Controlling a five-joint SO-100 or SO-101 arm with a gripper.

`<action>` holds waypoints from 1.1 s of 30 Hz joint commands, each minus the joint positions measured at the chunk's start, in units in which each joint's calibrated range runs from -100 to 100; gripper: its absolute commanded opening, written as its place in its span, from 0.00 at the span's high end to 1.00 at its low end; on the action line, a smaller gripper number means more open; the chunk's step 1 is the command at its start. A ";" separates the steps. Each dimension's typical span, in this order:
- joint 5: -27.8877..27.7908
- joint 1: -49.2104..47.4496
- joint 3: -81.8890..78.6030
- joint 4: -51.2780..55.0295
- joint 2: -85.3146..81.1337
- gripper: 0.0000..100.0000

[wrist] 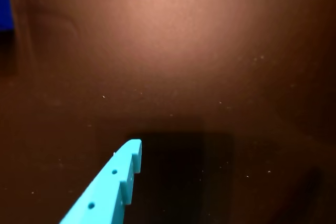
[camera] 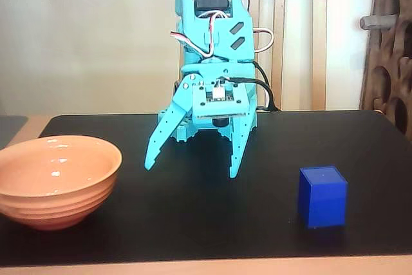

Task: Place the blue cube in the orange bowl.

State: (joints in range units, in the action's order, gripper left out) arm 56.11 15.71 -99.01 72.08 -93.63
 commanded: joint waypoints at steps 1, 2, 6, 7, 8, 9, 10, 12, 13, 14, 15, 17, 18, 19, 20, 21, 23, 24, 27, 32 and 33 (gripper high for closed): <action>0.06 0.84 8.72 -3.70 6.92 0.59; 0.06 0.84 10.26 -3.70 7.94 0.59; 0.06 0.94 18.43 -3.44 14.76 0.59; 0.06 0.94 20.24 -3.44 16.21 0.59; 0.06 0.94 23.51 -3.70 19.02 0.59; 0.06 0.84 24.78 -3.79 20.22 0.59; 0.06 0.64 26.23 -3.88 21.24 0.59; 0.06 0.44 29.23 -3.62 23.11 0.59; 0.06 0.34 31.77 -3.44 24.65 0.59; 0.06 0.34 32.95 -3.35 25.33 0.59; 0.06 0.34 34.31 -3.35 26.09 0.59; 0.06 -0.26 36.67 -3.27 27.80 0.59; 0.06 -0.56 38.93 -3.27 29.59 0.59; 0.06 -0.56 39.84 -3.27 30.53 0.59; 0.06 -0.66 41.02 -3.35 31.38 0.59; 0.06 -0.66 42.20 -3.44 32.23 0.59; 0.16 -1.16 45.56 -3.53 35.04 0.59; 0.69 -1.66 46.65 -3.53 35.98 0.59; 3.62 -4.07 49.73 -4.05 39.64 0.59; 4.15 -5.37 53.45 -6.93 44.08 0.59; 4.15 -5.47 54.00 -7.19 44.76 0.59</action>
State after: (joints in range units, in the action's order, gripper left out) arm 59.14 11.30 -54.24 68.21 -52.76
